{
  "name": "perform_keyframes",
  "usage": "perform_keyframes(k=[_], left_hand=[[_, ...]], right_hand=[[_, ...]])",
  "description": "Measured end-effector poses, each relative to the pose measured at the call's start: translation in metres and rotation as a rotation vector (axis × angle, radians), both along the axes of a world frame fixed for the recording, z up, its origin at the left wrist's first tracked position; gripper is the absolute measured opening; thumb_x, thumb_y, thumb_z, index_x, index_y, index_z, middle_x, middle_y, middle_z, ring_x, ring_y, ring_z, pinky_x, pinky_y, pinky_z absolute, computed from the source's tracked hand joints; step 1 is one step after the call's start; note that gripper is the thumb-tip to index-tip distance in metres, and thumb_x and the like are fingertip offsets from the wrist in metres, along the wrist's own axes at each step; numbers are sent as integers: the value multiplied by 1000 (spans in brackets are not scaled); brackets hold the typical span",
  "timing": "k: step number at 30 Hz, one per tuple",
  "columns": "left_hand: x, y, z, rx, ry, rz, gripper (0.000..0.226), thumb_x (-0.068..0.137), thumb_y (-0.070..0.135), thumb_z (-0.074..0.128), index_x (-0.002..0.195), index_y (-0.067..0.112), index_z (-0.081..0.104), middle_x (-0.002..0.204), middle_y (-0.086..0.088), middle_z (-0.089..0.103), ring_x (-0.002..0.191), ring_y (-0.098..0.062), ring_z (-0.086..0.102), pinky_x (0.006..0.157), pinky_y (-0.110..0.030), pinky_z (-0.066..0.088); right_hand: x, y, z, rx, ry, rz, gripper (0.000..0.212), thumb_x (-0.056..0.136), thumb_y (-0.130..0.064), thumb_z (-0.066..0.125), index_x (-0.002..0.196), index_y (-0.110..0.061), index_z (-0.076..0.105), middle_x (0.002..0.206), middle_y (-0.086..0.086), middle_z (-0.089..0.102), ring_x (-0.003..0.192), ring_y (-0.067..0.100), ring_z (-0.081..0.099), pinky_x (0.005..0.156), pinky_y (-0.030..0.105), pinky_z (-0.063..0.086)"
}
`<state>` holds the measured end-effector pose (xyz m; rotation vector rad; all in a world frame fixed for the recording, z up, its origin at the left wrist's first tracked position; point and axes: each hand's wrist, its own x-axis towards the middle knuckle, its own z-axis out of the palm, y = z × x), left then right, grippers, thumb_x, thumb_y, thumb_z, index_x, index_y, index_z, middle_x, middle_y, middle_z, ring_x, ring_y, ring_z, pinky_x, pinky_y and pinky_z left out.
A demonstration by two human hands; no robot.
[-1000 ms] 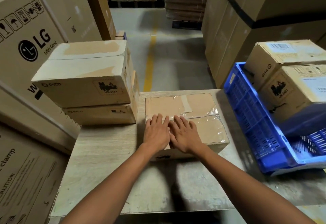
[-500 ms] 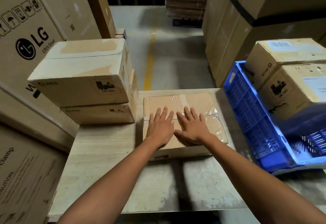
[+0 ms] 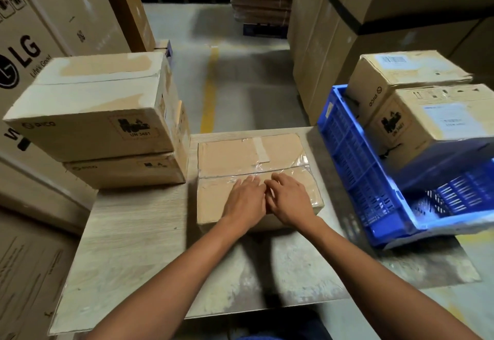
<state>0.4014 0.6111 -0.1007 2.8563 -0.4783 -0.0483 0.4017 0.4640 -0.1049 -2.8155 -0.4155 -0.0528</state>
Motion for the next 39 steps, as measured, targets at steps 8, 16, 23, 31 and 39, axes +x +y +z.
perform_keyframes(k=[8,16,23,31,39], left_hand=[[-4,-23,-5,-146,78,-43,53,104,27,38,155,16,30,166,-9,13,154,-25,10,123,-45,11],[17,-30,-2,74,53,11,49,106,40,28,152,26,30,162,-1,27,148,-25,23,117,-48,22],[56,-43,3,66,137,62,55,106,38,25,159,24,14,168,0,5,154,-23,4,121,-56,10],[53,-38,0,66,138,114,57,106,45,25,158,25,19,168,1,5,154,-19,0,122,-55,5],[29,35,4,-107,235,815,63,100,52,38,156,26,23,163,-17,8,142,-47,20,108,-64,28]], right_hand=[[-20,-17,-2,-137,117,-255,53,100,-48,34,148,-26,43,165,16,21,155,33,10,114,69,12],[4,-29,16,-283,94,-210,49,92,-57,30,120,-26,55,133,6,49,123,30,44,98,58,35],[49,-40,13,-195,271,-49,64,106,-49,20,162,-21,9,169,8,-1,156,30,-4,123,55,7],[43,-48,1,-78,205,-87,73,100,-64,25,160,-23,16,169,10,0,156,29,-5,123,55,17],[38,-50,12,385,323,-570,87,89,-56,64,155,-13,26,138,11,60,122,34,59,98,45,50]])
